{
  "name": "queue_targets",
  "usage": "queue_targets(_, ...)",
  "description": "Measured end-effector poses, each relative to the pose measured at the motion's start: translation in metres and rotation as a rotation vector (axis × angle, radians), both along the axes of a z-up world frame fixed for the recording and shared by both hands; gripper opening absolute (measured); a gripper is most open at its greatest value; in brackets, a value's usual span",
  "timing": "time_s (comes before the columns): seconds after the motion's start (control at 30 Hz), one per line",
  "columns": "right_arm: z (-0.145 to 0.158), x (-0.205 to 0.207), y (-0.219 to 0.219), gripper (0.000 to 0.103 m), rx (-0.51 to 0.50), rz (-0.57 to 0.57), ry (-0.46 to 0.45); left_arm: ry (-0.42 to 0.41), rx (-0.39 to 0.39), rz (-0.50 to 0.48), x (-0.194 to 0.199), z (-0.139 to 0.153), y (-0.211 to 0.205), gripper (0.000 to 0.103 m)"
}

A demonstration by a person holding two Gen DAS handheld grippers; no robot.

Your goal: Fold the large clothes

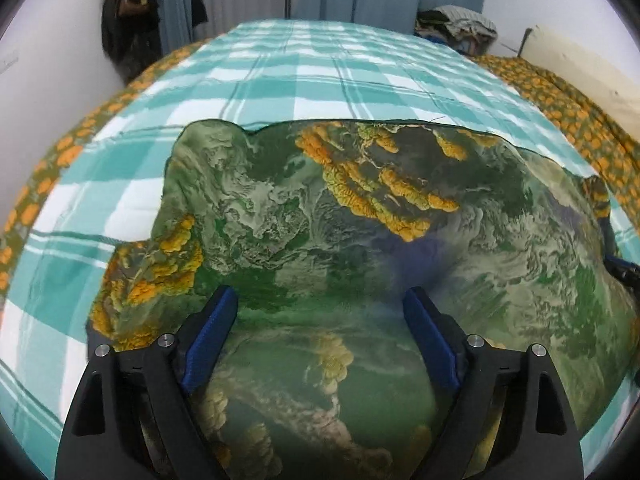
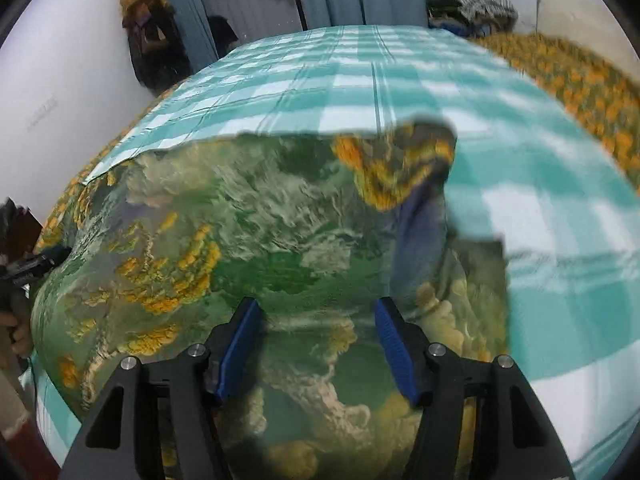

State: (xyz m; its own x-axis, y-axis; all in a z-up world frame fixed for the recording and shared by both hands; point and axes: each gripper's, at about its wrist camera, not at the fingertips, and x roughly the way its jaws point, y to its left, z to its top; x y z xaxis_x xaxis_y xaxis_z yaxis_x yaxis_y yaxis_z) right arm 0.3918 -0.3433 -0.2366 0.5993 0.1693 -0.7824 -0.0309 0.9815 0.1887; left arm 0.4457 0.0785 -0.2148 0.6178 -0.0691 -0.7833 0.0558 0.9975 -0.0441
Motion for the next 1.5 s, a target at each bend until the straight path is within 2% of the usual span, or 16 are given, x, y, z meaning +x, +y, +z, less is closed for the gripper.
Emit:
queue_targets(0.1,0.001,0.004,0.002,0.061,-0.009,-0.016,0.012,0.005,0.018,0.008,-0.004,0.019,-0.002,0.084)
queue_targets(0.2,0.000,0.006,0.002,0.061,-0.009,-0.017,0.022,-0.052,-0.006,-0.014,-0.015,0.048,-0.012,0.084)
queue_targets(0.3,-0.002,0.005,0.001,0.061,0.014,-0.024,0.013,-0.085,-0.064,-0.086,-0.013,0.072,-0.036,0.087)
queue_targets(0.37,-0.003,0.006,0.001,0.061,0.012,-0.025,0.006,-0.060,-0.088,-0.157,-0.002,0.075,-0.064,0.090)
queue_targets(0.43,-0.003,0.005,0.001,0.061,0.007,-0.026,0.004,0.006,-0.100,-0.221,0.017,0.066,-0.089,0.092)
queue_targets(0.5,-0.004,0.005,0.001,0.061,0.006,-0.026,0.007,0.067,-0.061,-0.244,0.042,0.047,-0.116,0.090)
queue_targets(0.57,-0.004,0.005,0.000,0.061,0.007,-0.025,0.013,0.109,-0.023,-0.219,0.069,0.029,-0.132,0.089)
queue_targets(0.67,-0.004,0.007,0.000,0.061,0.003,-0.024,0.016,0.140,-0.023,-0.131,0.109,0.012,-0.139,0.090)
queue_targets(0.77,-0.004,0.007,0.001,0.061,-0.002,-0.026,0.016,0.180,0.007,-0.113,0.122,0.002,-0.143,0.095)
queue_targets(0.87,-0.005,0.007,0.001,0.061,-0.002,-0.027,0.018,0.199,0.070,-0.169,0.110,-0.006,-0.148,0.095)
queue_targets(0.93,-0.005,0.007,0.002,0.061,-0.006,-0.026,0.017,0.183,0.078,-0.204,0.095,-0.001,-0.146,0.095)
queue_targets(1.1,-0.005,0.006,0.003,0.061,-0.015,-0.033,0.014,0.181,0.032,-0.209,0.063,0.009,-0.133,0.095)
queue_targets(1.33,-0.004,0.006,0.010,0.061,-0.056,-0.051,0.030,0.147,0.099,-0.229,0.014,0.009,-0.137,0.095)
queue_targets(1.5,-0.002,0.006,0.010,0.061,-0.060,-0.065,0.054,0.141,0.106,-0.206,-0.007,0.009,-0.137,0.095)
